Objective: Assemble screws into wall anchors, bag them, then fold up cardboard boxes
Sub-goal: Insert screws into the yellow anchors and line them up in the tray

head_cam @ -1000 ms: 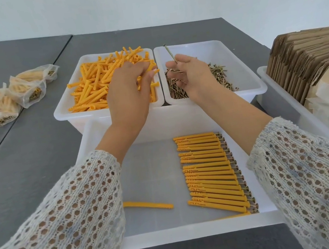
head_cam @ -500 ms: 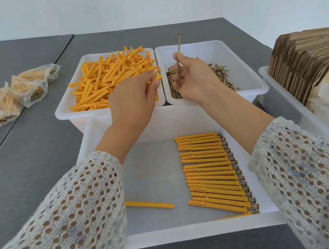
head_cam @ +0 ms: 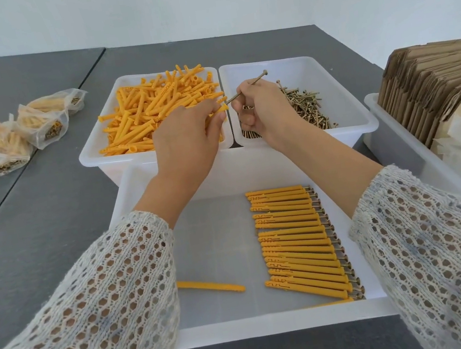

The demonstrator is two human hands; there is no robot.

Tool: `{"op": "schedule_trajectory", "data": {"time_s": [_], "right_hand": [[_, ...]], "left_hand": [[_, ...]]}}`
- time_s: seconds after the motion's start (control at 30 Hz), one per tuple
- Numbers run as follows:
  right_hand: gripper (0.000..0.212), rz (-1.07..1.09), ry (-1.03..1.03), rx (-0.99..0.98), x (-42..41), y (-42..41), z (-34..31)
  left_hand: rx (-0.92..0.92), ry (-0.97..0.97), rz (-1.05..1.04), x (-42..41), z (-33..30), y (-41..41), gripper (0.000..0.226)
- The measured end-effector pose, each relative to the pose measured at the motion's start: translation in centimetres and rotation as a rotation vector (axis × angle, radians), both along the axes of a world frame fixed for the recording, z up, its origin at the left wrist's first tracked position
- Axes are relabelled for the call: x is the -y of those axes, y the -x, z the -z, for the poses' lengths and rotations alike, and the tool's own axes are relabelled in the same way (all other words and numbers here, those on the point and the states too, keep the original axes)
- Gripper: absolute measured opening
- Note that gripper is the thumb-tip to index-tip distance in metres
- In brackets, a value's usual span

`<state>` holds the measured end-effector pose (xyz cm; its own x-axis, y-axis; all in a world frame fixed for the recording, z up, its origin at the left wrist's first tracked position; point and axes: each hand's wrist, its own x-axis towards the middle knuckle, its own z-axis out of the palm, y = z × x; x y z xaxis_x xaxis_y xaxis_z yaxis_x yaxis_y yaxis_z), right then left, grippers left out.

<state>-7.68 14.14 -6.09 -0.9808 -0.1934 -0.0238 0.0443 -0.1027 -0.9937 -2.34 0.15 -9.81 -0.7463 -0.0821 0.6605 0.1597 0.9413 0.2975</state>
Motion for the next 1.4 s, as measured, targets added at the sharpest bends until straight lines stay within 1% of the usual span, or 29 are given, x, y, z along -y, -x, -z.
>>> {"op": "schedule_trajectory", "data": {"time_s": [0.13, 0.27, 0.4, 0.47, 0.53, 0.63, 0.67, 0.73, 0.8, 0.87, 0.9, 0.93, 1.03, 1.1, 1.17, 1.23, 1.3, 1.37, 1.4], "right_hand": [[0.018, -0.026, -0.015, -0.015, 0.0, 0.1, 0.0], [0.017, -0.042, -0.075, -0.070, -0.1, 0.2, 0.1], [0.017, 0.044, 0.017, -0.093, 0.1, 0.2, 0.2], [0.018, 0.054, 0.055, -0.082, 0.0, 0.3, 0.2], [0.018, -0.011, -0.007, -0.093, 0.1, 0.2, 0.4], [0.017, -0.138, -0.205, -0.186, 0.4, 0.0, 0.6], [0.015, -0.156, -0.240, -0.223, 0.4, 0.0, 0.6], [0.015, -0.185, -0.247, -0.261, 0.4, 0.1, 0.5], [0.031, -0.176, -0.226, -0.234, 0.3, 0.2, 0.3], [0.039, -0.095, -0.178, -0.180, 0.0, 0.7, 0.0], [0.040, -0.037, -0.154, -0.147, -0.3, 1.0, 0.0], [0.039, 0.027, -0.135, -0.104, -0.5, 1.4, 0.0], [0.025, 0.197, -0.074, 0.063, -2.0, 2.5, 0.4], [0.020, 0.243, -0.025, 0.144, -2.8, 3.0, 0.8], [0.024, 0.250, 0.065, 0.216, -3.3, 3.3, 0.9], [0.026, 0.234, 0.128, 0.274, -3.4, 3.7, 0.9], [0.026, 0.220, 0.139, 0.300, -3.4, 3.8, 1.0], [0.026, 0.209, 0.150, 0.306, -3.5, 3.9, 1.1], [0.025, 0.202, 0.151, 0.308, -3.5, 3.9, 1.1]], "left_hand": [[0.005, 0.007, 0.001, 0.2, -0.1, 0.0, 0.028], [0.019, -0.002, -0.005, 0.2, -0.1, 0.0, 0.029], [0.035, -0.013, -0.012, 0.3, -0.2, 0.0, 0.028], [0.035, -0.009, -0.011, 0.3, -0.3, 0.0, 0.027], [0.038, 0.006, -0.011, 0.3, -0.3, -0.1, 0.028], [0.056, 0.020, -0.021, 0.2, -0.3, -0.1, 0.027], [0.066, -0.003, -0.020, 0.0, -0.4, -0.2, 0.026], [0.055, -0.158, 0.012, -0.3, -0.8, -0.4, 0.027], [-0.006, -0.386, 0.091, -0.6, -1.4, -0.7, 0.028], [-0.067, -0.577, 0.227, -1.0, -2.2, -1.2, 0.027], [-0.075, -0.624, 0.303, -1.5, -2.5, -1.6, 0.027], [-0.058, -0.624, 0.375, -2.1, -2.9, -2.2, 0.028], [0.073, -0.488, 0.594, -4.6, -3.6, -4.2, 0.029], [0.239, -0.452, 0.772, -5.8, -3.8, -5.5, 0.026], [0.471, -0.417, 0.908, -6.7, -3.5, -6.5, 0.022], [0.729, -0.318, 0.931, -7.2, -3.0, -6.9, 0.022], [0.971, -0.156, 0.917, -7.3, -2.4, -6.8, 0.023], [1.131, -0.025, 0.898, -7.5, -1.9, -7.1, 0.022], [1.165, 0.029, 0.895, -7.8, -1.9, -7.3, 0.022]]}}
